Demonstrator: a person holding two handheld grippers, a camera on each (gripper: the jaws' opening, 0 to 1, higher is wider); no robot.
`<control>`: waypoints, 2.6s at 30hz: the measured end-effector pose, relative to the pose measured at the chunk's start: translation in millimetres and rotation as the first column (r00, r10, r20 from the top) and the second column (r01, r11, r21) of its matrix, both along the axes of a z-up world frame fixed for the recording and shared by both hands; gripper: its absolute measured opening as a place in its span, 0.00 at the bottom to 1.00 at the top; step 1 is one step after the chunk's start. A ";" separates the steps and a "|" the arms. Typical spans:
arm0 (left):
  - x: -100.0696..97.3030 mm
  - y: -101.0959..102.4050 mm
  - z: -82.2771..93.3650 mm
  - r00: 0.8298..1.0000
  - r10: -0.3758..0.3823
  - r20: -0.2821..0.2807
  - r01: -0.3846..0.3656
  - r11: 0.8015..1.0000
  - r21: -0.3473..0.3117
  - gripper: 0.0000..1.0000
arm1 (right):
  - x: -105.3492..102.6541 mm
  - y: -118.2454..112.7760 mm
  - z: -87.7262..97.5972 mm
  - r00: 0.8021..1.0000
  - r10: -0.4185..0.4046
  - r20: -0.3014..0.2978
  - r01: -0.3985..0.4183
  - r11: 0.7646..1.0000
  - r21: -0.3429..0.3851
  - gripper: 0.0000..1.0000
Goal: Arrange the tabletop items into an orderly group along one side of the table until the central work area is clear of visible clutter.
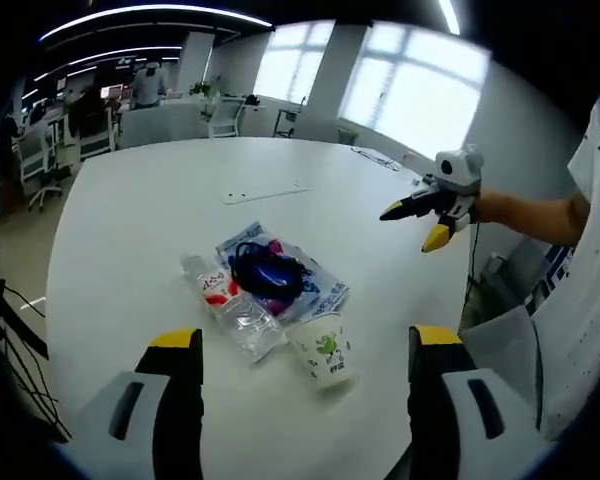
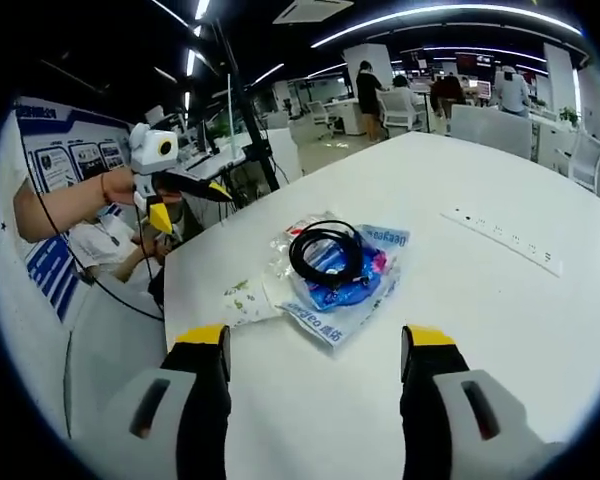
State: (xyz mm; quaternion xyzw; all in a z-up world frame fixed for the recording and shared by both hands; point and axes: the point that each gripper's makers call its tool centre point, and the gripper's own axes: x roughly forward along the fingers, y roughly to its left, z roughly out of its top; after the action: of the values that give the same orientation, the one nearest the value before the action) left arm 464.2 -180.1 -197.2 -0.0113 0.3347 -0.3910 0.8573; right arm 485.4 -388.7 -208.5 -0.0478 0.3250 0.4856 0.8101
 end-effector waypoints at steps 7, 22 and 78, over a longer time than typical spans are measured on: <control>15.3 -3.5 -1.5 1.000 -0.009 0.014 0.009 1.000 0.007 0.84 | 14.1 15.6 -4.9 1.000 0.008 0.006 -0.008 1.000 0.005 0.65; 43.7 -17.8 -14.6 0.999 -0.039 0.015 0.039 0.999 0.010 0.82 | 39.9 43.8 -16.2 0.999 0.035 0.008 -0.035 0.999 0.018 0.59; 132.4 -59.0 -94.1 0.982 -0.188 -0.034 0.188 0.920 0.344 0.39 | 111.7 114.4 -94.1 0.999 -0.002 -0.050 -0.002 0.997 -0.077 0.28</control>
State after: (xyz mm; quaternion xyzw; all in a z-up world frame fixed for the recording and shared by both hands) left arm 596.6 -239.1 -291.3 0.1715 0.3980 -0.4065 0.8043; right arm 597.1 -274.4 -302.6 -0.0668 0.3636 0.4739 0.7992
